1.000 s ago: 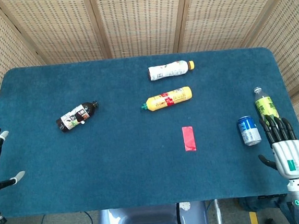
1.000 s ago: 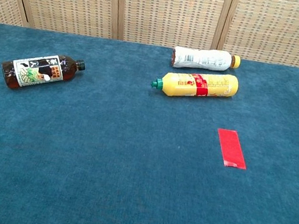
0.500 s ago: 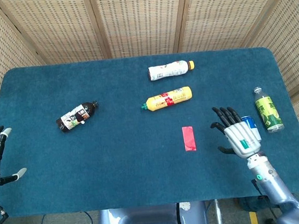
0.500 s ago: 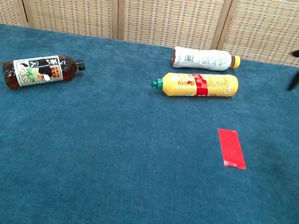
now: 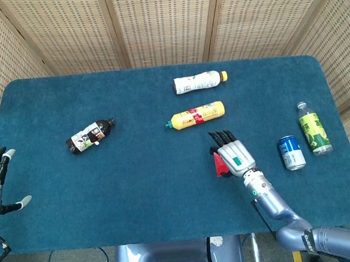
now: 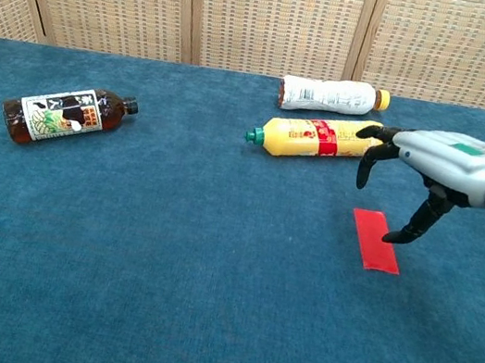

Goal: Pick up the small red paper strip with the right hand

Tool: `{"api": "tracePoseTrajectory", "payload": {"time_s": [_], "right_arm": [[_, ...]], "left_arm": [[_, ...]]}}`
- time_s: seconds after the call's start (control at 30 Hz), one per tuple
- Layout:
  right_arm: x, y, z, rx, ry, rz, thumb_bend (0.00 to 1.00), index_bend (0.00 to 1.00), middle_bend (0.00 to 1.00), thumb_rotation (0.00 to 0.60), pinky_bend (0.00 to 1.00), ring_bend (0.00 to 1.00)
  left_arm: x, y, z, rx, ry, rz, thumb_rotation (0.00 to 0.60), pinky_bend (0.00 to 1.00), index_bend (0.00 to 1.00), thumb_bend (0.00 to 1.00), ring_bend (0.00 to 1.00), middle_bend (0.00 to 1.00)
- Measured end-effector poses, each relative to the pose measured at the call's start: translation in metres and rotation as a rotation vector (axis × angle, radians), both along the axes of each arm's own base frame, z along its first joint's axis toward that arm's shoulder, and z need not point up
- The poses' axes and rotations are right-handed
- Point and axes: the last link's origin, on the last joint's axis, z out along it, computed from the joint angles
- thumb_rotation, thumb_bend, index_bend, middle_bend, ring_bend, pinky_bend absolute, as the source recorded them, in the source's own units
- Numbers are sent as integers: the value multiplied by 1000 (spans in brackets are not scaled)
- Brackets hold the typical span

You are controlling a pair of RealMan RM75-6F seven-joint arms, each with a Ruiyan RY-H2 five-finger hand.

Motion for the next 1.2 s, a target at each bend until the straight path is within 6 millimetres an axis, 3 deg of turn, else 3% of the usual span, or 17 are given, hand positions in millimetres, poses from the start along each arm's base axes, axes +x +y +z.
{"api": "tracePoseTrajectory", "payload": {"time_s": [0.33, 0.43, 0.57, 0.97, 1.2], "right_arm": [[-6, 2, -14, 18, 22, -14, 0, 358, 0, 600, 0, 0], [-7, 3, -20, 26, 27, -18, 0, 314, 0, 600, 0, 0], [-7, 3, -27, 34, 41, -18, 0, 375, 0, 600, 0, 0], [-12, 2, -44, 49, 71, -27, 0, 341, 0, 600, 0, 0], [-13, 0, -48, 51, 78, -32, 0, 375, 0, 600, 0, 0]], "left_arm": [[2, 1, -3, -10, 7, -3, 600, 0, 0, 0, 0, 0], [2, 1, -4, -11, 8, -5, 600, 0, 0, 0, 0, 0], [2, 1, -5, -13, 9, -4, 600, 0, 0, 0, 0, 0], [1, 3, -5, -15, 11, 3, 600, 0, 0, 0, 0, 0], [1, 3, -5, -13, 9, 5, 600, 0, 0, 0, 0, 0]]}}
